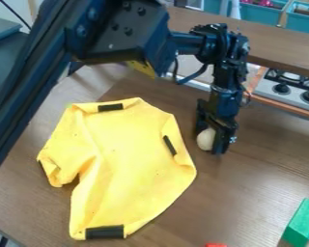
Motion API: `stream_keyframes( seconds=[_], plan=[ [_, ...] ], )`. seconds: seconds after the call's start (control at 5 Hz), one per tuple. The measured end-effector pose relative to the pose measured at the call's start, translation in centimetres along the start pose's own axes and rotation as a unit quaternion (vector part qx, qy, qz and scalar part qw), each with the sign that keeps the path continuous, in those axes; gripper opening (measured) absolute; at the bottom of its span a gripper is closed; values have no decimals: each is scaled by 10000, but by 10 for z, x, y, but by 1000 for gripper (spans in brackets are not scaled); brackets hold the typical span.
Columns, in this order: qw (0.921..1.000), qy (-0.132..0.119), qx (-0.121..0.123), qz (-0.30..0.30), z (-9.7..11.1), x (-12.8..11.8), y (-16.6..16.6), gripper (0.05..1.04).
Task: Move the white object from the bottom left of the cloth to the top right of the table
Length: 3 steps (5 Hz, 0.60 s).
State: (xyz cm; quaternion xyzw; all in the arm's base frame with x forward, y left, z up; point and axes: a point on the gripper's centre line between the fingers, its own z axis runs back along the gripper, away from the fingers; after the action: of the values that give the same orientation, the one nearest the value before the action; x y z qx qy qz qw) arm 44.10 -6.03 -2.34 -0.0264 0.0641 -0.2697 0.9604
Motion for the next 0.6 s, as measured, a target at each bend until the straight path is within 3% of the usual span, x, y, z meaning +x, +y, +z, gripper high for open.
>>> stream_keyframes(
  seconds=[0.2,0.6],
  plan=[
    [9998,-74,-175,42,6,-11,2,999],
    [9985,-398,-327,165,51,-40,13,999]
  ],
)
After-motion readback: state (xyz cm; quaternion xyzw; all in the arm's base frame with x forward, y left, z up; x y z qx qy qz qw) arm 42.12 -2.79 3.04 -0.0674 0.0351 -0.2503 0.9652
